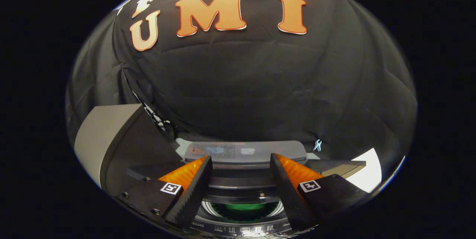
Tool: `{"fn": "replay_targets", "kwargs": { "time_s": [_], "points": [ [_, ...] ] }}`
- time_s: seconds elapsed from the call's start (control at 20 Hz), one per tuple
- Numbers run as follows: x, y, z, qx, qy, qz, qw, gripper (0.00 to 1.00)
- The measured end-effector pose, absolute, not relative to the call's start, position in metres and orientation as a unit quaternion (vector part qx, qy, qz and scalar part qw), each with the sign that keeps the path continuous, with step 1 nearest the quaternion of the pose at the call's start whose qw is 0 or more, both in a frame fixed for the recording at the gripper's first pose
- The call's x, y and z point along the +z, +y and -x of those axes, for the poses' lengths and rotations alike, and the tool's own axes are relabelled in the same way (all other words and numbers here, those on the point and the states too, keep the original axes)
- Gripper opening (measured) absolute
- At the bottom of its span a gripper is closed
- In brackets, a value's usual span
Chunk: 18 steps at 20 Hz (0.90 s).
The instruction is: Put the clothes into the washing machine and then close the washing machine lid.
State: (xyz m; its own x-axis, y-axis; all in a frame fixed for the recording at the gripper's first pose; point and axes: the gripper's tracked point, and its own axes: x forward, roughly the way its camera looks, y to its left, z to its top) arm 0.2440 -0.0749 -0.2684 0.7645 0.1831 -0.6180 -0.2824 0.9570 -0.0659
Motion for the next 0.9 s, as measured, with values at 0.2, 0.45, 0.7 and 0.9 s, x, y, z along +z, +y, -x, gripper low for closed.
{"fn": "replay_targets", "kwargs": {
  "time_s": [0.2,0.45,0.7,0.9],
  "points": [
    [-0.292,-0.080,-0.229,0.120,0.349,0.079,0.926,1.00],
    [-0.293,-0.082,-0.230,0.114,0.349,0.081,0.927,1.00],
    [-0.288,-0.085,-0.236,0.110,0.348,0.072,0.928,1.00],
    [-0.275,-0.090,-0.243,0.108,0.341,0.063,0.932,1.00]
  ]
}}
